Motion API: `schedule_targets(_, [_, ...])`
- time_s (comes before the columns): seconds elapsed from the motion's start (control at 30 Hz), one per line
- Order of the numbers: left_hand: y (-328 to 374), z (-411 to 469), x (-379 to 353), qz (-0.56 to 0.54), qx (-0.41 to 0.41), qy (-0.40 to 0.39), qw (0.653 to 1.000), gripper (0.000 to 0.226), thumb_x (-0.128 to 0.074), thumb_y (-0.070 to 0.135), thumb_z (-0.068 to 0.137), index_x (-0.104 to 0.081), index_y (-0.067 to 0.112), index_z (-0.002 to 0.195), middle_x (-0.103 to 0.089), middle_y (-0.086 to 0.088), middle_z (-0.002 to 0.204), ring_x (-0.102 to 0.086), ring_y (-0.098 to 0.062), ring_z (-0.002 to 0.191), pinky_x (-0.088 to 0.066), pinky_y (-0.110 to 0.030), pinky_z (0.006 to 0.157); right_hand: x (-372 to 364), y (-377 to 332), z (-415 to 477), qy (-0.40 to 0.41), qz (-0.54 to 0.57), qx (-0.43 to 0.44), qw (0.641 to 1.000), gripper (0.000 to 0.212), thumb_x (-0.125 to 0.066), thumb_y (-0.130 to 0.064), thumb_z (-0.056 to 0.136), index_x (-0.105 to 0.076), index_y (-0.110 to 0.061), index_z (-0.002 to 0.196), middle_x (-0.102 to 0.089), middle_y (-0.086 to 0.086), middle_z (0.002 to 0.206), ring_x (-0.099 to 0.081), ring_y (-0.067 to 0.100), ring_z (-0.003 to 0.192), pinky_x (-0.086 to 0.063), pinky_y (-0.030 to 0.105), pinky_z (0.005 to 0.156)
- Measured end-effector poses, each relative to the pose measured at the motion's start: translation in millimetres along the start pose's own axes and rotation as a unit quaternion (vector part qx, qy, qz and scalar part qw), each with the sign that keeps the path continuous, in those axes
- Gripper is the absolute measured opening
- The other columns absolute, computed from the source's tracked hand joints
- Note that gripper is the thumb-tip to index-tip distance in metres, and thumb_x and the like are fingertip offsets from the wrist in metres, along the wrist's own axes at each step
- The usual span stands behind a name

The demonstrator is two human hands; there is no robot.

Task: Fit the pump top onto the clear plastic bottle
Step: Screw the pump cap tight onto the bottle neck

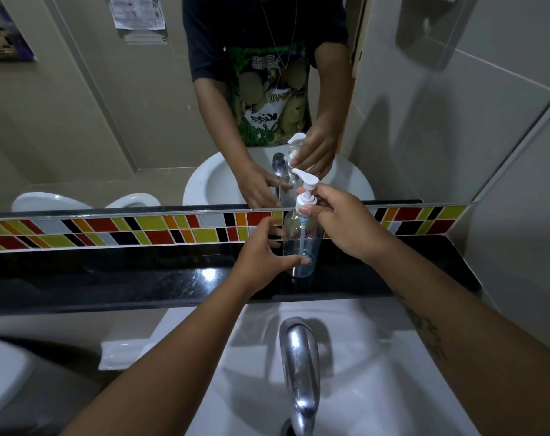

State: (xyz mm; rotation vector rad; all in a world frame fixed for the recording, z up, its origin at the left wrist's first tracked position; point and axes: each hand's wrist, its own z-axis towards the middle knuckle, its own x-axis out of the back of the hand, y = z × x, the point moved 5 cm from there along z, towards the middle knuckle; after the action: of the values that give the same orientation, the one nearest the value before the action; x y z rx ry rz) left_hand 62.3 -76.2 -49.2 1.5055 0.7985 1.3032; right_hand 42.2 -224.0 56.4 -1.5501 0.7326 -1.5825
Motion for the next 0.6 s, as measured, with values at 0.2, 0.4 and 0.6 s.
schedule_targets(0.2, [3, 6, -4, 0.014, -0.019, -0.027, 0.999, 0.075, -0.093, 0.034, 0.067, -0.054, 0.026, 0.131, -0.055, 0.008, 0.13, -0.06, -0.019, 0.116, -0.058, -0.036, 0.091, 1, 4, 3, -0.012, 0.007, -0.003, 1.0, 0.038, -0.058, -0.022, 0.094, -0.055, -0.024, 0.132, -0.065, -0.005, 0.124, -0.06, 0.009, 0.113, -0.044, 0.025, 0.095])
schedule_targets(0.4, [-2, 8, -9, -0.021, 0.007, -0.06, 0.998, 0.075, -0.091, 0.029, 0.072, -0.054, 0.031, 0.137, -0.064, 0.009, 0.133, -0.059, -0.017, 0.125, -0.055, -0.042, 0.099, 1, 4, 5, -0.005, -0.001, -0.004, 1.0, 0.038, -0.059, -0.021, 0.093, -0.056, -0.021, 0.131, -0.067, 0.0, 0.122, -0.062, 0.013, 0.111, -0.048, 0.033, 0.098])
schedule_targets(0.6, [-5, 7, -13, -0.039, 0.015, -0.038, 0.998, 0.072, -0.091, 0.031, 0.071, -0.055, 0.033, 0.133, -0.064, 0.011, 0.131, -0.059, -0.015, 0.123, -0.055, -0.045, 0.098, -4, 4, 4, 0.055, -0.046, 0.009, 0.997, 0.033, -0.059, -0.019, 0.093, -0.06, -0.014, 0.126, -0.066, 0.005, 0.122, -0.06, 0.019, 0.111, -0.048, 0.036, 0.096])
